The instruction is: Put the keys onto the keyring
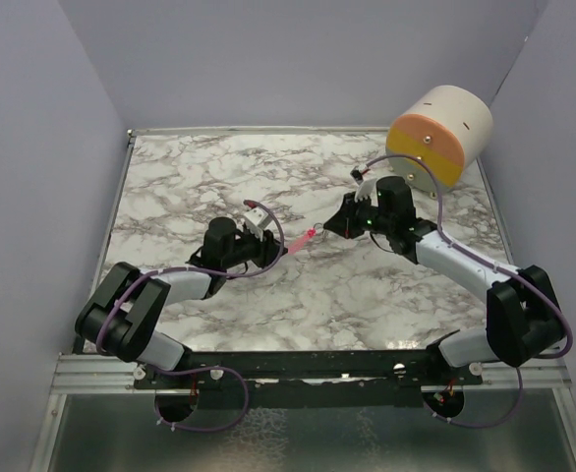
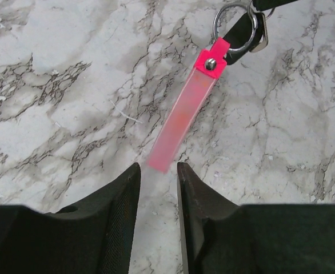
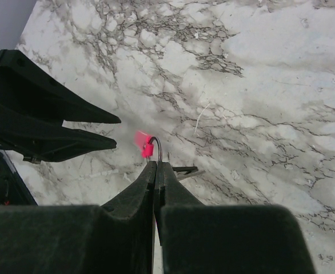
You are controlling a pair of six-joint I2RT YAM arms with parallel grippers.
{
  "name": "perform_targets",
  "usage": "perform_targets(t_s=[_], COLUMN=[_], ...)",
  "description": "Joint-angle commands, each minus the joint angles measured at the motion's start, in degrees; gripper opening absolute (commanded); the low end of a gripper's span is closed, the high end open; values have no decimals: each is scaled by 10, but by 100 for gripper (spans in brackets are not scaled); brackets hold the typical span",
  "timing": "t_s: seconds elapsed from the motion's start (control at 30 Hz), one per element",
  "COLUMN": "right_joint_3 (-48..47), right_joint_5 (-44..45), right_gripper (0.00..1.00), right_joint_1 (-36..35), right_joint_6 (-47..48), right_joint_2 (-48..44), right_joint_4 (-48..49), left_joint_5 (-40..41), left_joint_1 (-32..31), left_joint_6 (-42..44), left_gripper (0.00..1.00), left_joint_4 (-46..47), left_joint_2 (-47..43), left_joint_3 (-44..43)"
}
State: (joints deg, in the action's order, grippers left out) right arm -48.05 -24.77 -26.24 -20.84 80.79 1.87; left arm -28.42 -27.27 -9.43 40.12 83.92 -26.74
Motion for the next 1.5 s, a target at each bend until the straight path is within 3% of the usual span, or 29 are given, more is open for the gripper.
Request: perform_targets(t_s=[0.0, 0.3, 0.6, 0.8, 1.07, 1.2, 1.27, 1.47], right_joint_3=[-25, -41, -60, -71, -78, -77, -76, -72], right_joint_5=[22, 25, -3, -8, -22, -33, -35, -32], right_gripper=[1, 1, 1, 1, 1, 1, 1, 1], right_joint_1=[2, 2, 2, 2, 2, 2, 2, 2], right_joint_6=[-3, -11, -30, -38, -48, -54, -55, -55], right_joint_2=[7, 13, 20, 13, 10, 11, 10, 2], right_joint_4=[-28, -43, -42, -46, -45, -42, -42, -43], left_joint_5=[16, 72, 246, 345, 382, 405, 419, 448], left_joint_1=[4, -5, -88, -143, -184, -209, -224, -267], left_joint_6=[5, 14, 79, 131, 202, 242, 259, 315], left_gripper=[36, 38, 38, 39, 41, 47, 52, 52], left_joint_4=[5, 46, 113, 232, 451, 592, 607, 609], left_joint_2=[-1, -80, -147, -87, 48, 138, 174, 223], left_joint_3=[9, 54, 91, 98, 99, 97, 85, 45])
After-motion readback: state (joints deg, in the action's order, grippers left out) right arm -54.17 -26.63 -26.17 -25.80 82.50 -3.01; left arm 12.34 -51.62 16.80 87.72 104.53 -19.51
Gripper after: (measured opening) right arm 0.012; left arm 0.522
